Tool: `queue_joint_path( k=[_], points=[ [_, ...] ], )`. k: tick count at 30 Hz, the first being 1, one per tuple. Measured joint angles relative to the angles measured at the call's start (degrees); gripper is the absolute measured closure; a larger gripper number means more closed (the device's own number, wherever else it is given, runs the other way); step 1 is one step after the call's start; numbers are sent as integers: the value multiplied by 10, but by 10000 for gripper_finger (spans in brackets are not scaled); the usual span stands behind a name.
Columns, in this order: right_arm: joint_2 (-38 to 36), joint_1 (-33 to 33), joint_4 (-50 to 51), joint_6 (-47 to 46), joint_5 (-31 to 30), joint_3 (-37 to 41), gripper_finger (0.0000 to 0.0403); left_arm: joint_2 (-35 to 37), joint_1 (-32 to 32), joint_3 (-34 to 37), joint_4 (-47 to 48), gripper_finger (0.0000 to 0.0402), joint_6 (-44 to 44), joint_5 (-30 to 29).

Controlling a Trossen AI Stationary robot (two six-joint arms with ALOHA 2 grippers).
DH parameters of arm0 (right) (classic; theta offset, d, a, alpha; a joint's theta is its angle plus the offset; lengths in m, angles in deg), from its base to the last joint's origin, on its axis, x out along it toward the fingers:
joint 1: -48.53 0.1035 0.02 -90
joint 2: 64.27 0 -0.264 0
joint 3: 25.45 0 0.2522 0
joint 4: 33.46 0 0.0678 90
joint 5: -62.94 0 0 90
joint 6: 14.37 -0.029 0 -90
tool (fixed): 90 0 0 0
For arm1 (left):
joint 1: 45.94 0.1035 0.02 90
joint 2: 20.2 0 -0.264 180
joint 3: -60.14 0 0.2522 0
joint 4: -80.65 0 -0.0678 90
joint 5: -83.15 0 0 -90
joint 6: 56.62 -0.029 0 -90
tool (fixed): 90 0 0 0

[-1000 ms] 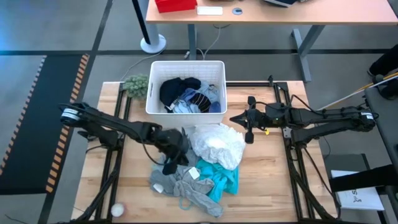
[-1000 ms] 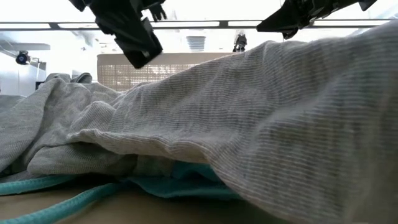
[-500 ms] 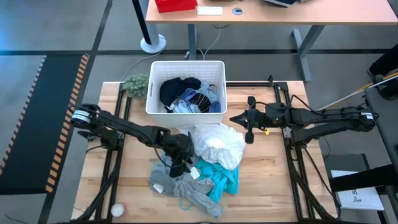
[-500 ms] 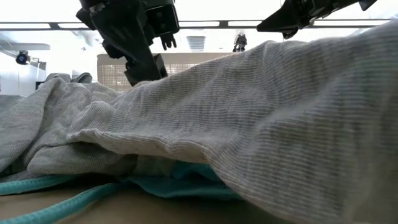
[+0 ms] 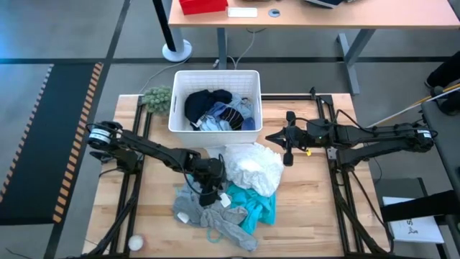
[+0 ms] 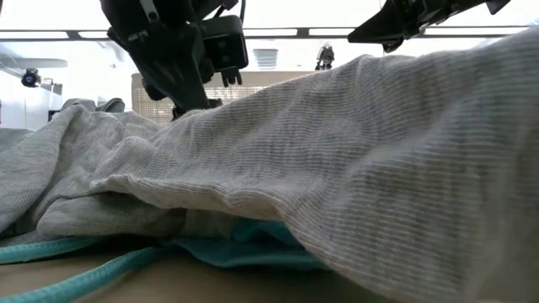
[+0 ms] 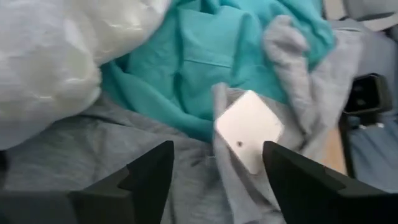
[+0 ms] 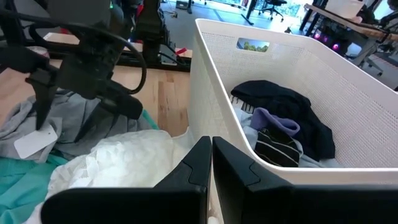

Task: Sort clothes
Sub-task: Put the top gray sock into the white bin

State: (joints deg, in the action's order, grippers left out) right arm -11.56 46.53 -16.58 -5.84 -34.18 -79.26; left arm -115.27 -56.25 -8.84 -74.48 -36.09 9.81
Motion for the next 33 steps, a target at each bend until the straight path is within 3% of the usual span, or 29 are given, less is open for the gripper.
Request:
queue_joint_path(
  k=[6,16,21,28,33],
  points=[
    [0,0,0,0,0,0,403,-11,0,0,0,239,1,-11],
    [0,0,0,2,0,0,403,-7,0,-10,3,393,-24,-11],
    [0,0,0,3,0,0,403,-4,-1,-42,15,397,-44,-11],
    [0,0,0,5,0,0,403,-2,-1,-99,109,397,-53,-11],
    [0,0,0,5,0,0,403,-3,-1,-103,144,364,-36,-1]
  ],
)
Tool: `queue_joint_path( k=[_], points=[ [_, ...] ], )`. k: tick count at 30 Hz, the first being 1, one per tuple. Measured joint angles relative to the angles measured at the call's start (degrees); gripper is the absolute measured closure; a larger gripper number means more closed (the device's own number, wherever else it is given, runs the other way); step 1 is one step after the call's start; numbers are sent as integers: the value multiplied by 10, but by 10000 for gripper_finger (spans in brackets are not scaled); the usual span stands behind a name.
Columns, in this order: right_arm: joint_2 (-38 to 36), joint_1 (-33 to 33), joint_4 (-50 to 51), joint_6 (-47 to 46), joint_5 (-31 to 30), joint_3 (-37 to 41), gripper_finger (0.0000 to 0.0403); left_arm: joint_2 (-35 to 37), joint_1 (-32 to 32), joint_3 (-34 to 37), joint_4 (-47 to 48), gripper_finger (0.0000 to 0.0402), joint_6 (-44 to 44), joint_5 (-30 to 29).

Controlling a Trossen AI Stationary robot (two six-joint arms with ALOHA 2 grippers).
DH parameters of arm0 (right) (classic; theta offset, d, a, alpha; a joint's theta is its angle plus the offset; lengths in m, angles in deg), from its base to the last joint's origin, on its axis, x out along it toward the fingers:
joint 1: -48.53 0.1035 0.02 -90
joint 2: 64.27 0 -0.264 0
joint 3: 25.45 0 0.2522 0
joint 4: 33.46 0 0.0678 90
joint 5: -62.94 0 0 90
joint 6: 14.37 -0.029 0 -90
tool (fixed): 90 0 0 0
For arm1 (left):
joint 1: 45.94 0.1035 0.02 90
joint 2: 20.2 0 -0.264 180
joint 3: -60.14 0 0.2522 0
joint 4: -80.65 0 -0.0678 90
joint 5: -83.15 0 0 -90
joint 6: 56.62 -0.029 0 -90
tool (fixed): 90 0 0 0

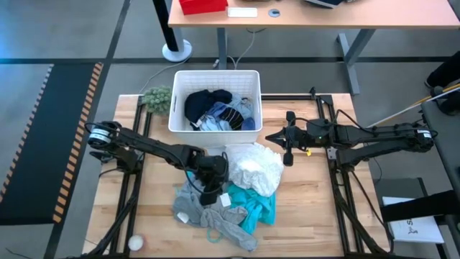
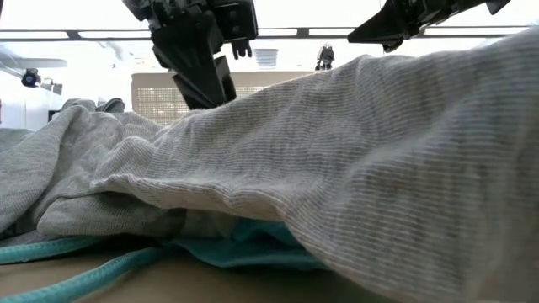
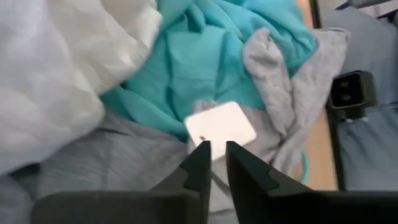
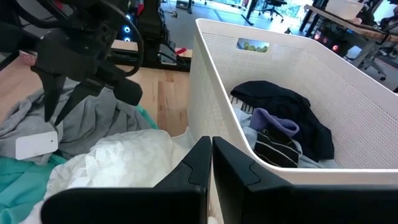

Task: Sort clothes
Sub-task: Put the top gray sock into the white bin

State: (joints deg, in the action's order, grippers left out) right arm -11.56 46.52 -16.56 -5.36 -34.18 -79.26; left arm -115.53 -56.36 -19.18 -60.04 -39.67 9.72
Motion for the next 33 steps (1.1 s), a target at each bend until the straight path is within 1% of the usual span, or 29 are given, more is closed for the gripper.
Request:
queue_joint_path(
  k=[3,11,15,18,21,24,28,33],
  points=[
    [0,0,0,0,0,0,403,0,0,8,-1,326,15,32],
    [0,0,0,0,0,0,403,0,0,26,-30,220,36,36],
    [0,0,0,0,0,0,403,-1,0,45,-28,185,52,36],
    [0,0,0,0,0,0,403,-1,-1,50,-30,170,61,36],
    [0,0,0,0,0,0,403,-1,0,51,-39,168,61,36],
    [0,0,0,0,0,0,403,-5,0,52,-45,179,61,36],
    [0,0,0,0,0,0,403,-26,0,54,-51,207,59,36],
    [0,0,0,0,0,0,403,-42,0,54,-66,249,43,50]
  ],
)
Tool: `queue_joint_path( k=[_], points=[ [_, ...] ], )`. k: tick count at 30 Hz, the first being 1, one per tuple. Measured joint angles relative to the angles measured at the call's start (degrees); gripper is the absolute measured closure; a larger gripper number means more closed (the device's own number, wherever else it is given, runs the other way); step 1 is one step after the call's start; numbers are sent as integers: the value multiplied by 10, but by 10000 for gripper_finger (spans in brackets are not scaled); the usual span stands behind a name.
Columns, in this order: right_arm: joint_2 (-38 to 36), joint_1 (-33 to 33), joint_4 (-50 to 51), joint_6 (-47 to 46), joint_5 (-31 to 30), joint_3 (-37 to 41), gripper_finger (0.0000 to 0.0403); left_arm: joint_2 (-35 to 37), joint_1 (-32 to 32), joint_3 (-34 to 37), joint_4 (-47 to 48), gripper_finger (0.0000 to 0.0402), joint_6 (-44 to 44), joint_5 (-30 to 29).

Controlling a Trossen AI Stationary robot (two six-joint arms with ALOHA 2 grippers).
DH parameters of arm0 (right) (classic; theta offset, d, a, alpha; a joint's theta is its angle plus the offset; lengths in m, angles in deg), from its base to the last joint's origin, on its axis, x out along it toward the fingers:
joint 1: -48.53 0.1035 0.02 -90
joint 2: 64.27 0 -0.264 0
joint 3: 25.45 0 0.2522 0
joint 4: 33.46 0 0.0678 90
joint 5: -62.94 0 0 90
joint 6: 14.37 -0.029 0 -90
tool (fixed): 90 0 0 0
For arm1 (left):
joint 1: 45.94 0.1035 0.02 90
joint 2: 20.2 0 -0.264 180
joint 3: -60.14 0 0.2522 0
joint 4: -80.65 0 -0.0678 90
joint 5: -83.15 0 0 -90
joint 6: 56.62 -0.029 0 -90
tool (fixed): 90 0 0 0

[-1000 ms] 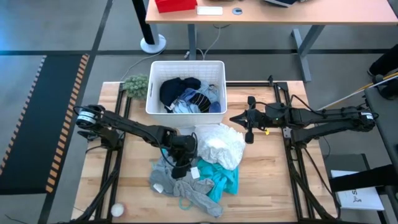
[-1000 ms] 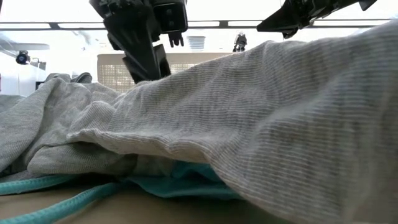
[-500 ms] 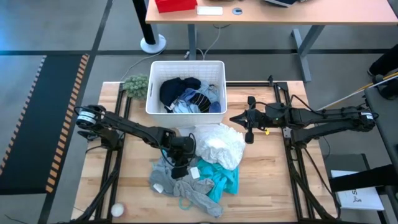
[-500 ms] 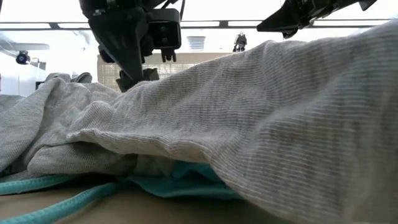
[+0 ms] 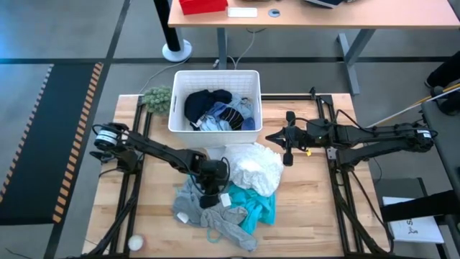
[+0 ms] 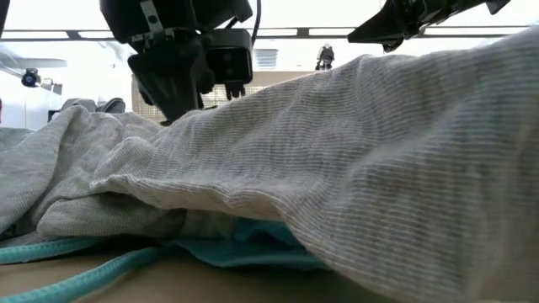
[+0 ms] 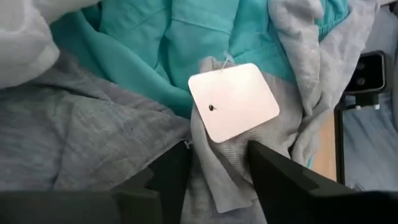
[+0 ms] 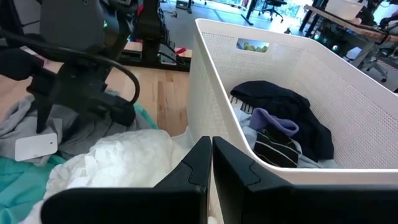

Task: Sort clothes
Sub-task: Put the top gray sock into the white bin

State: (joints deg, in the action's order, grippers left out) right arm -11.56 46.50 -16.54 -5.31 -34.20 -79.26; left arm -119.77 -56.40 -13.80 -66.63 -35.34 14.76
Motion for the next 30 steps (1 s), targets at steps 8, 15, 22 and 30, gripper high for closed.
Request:
queue_joint_path(
  k=[8,15,22,30],
  points=[
    [0,0,0,2,0,0,403,9,0,-4,10,363,-37,10],
    [0,0,0,2,0,0,403,42,-3,-57,69,396,-80,5],
    [0,0,0,2,0,0,403,73,-4,-171,188,399,-135,-60],
    [0,0,4,2,0,0,403,88,-3,-278,239,400,-163,-74]
  ],
)
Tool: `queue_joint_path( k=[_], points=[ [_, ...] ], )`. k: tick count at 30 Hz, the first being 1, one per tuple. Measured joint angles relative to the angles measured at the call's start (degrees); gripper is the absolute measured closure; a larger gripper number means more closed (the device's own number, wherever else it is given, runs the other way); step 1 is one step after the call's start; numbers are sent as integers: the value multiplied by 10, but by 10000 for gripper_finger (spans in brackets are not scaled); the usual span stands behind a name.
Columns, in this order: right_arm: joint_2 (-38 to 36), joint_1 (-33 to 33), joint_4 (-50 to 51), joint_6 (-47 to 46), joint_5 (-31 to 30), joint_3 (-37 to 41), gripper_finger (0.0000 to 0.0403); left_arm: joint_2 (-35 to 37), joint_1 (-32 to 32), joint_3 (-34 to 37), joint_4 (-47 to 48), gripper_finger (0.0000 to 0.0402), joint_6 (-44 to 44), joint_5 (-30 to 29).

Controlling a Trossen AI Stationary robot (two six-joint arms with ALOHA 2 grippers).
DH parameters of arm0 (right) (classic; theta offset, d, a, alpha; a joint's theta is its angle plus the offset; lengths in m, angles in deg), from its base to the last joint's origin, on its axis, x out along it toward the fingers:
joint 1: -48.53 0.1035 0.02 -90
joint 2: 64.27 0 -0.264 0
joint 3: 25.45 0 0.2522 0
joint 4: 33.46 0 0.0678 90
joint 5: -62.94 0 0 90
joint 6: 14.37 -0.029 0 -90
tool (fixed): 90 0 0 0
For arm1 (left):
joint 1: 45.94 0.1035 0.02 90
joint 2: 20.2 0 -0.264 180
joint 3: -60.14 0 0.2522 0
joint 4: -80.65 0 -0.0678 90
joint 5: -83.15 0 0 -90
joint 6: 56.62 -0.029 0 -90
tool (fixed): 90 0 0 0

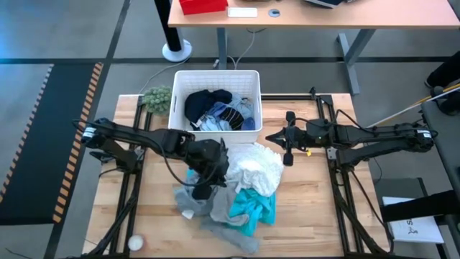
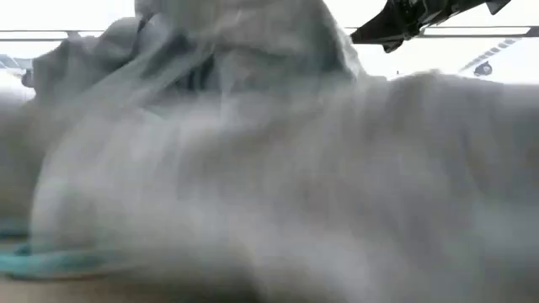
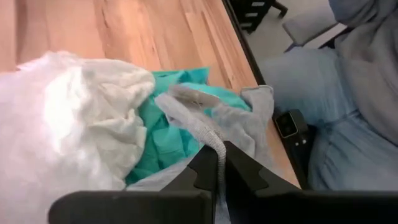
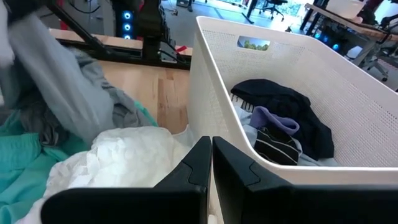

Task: Sort clothes
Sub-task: Put the top gray sock into the white bin

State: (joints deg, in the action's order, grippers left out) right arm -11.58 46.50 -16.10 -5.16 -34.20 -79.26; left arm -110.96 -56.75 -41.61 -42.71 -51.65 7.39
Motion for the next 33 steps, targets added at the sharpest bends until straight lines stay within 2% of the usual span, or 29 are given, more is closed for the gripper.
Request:
queue_joint_path(
  k=[9,12,14,19,24,29,33],
  points=[
    [0,0,5,0,0,0,403,1,-1,-13,13,379,-34,-13],
    [0,0,5,0,0,0,403,1,-5,-4,16,395,-56,-27],
    [0,0,5,0,0,0,403,0,-6,1,4,396,-37,-29],
    [0,0,5,0,0,0,403,0,-6,4,11,364,-40,-41],
    [0,0,5,-2,0,0,403,3,-8,4,22,394,-69,-114],
    [0,0,5,-2,0,0,403,12,-3,4,20,399,-71,-123],
    [0,0,5,-1,0,0,403,8,0,4,19,391,-30,-123]
  ],
)
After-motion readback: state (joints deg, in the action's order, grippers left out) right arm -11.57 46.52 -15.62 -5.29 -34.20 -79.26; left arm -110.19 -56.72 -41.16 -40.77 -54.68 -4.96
